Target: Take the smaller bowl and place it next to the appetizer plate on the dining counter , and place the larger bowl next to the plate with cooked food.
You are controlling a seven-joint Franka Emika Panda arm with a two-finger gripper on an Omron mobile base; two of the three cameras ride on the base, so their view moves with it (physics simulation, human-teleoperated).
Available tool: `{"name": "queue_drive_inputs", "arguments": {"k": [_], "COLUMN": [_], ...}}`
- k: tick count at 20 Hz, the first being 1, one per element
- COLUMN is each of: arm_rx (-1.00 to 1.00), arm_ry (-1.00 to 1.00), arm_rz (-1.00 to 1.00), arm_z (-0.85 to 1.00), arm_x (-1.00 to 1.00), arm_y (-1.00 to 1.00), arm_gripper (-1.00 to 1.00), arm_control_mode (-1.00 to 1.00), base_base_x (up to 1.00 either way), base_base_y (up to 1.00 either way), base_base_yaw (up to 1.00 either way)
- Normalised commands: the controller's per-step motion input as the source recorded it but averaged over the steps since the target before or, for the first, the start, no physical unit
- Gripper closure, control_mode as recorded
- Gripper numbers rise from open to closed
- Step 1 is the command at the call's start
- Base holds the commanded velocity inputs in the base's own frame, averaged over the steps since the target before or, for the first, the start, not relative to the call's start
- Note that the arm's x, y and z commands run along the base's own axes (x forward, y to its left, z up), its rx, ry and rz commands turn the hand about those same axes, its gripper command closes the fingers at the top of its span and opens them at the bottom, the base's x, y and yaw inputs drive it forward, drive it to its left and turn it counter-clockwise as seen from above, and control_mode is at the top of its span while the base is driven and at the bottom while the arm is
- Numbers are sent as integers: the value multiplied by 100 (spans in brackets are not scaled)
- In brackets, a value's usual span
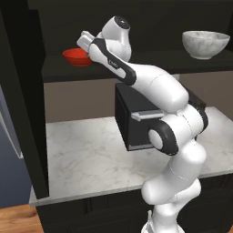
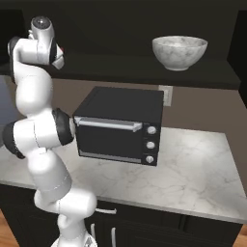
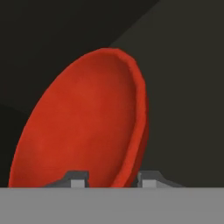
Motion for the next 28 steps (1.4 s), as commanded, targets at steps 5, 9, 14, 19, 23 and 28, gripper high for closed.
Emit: {"name": "queue_drive_inputs", "arguments": {"k": [5,9,14,19,23,28], "arm_rx": [0,1,4,10,13,2], "arm_ry": [-7,-5,-17,-11,0,1], "arm_rz": [-7,-18,-20,-15,0,0], "arm_z": [0,0,0,0,5,-2], "arm_x": [-85,-100,-100,-100,-100,-100], "arm_y": [-3,-41,-60,-79,-98,-84], "arm_gripper": [100,100,100,100,100,100], "arm_control_mode": [-100,-100,-100,-100,-100,-100], "base_base_x": [0,0,0,0,0,0], "base_base_y": [0,0,0,0,0,0], "base_base_yaw": [0,0,0,0,0,0]}}
